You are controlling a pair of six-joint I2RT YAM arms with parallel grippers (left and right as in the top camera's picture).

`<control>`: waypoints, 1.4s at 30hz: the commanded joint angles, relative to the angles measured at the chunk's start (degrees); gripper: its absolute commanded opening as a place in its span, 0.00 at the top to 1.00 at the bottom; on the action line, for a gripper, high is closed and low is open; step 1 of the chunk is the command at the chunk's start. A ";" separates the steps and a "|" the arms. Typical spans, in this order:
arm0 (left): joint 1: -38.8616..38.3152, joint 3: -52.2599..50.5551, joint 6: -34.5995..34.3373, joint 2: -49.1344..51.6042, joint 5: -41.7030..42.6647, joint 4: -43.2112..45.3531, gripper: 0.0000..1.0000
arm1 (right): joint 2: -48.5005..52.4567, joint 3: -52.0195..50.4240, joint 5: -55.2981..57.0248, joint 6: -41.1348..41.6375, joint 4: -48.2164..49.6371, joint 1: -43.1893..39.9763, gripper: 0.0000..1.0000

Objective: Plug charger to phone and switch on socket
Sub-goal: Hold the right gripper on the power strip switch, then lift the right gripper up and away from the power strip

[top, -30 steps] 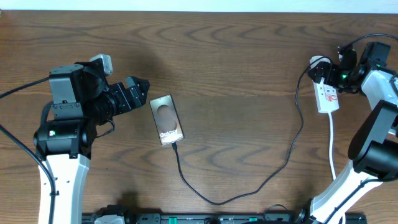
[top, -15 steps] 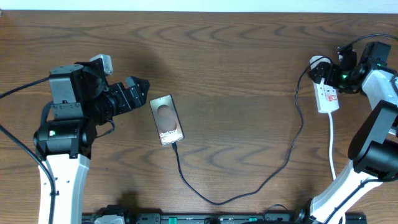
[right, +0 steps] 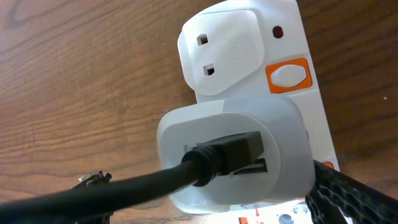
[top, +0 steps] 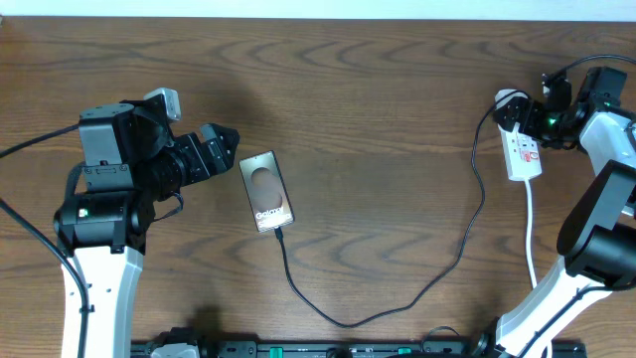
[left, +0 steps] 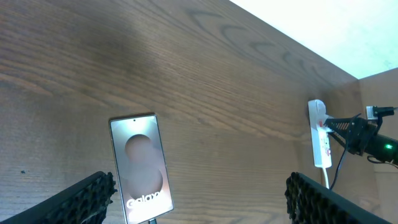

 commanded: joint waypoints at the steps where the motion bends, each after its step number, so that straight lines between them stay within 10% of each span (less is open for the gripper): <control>1: -0.13 0.00 1.44 -0.37 0.28 -0.35 0.10 | 2.36 -1.42 -6.23 1.86 -1.49 1.33 0.05; 22: -0.13 0.00 1.42 -0.37 0.28 -0.37 0.10 | 2.36 -4.94 -6.88 3.80 1.07 1.77 0.06; 42: -0.13 0.00 1.40 -0.37 0.31 -0.37 0.09 | -14.60 -0.26 25.86 12.72 -14.10 -0.94 0.03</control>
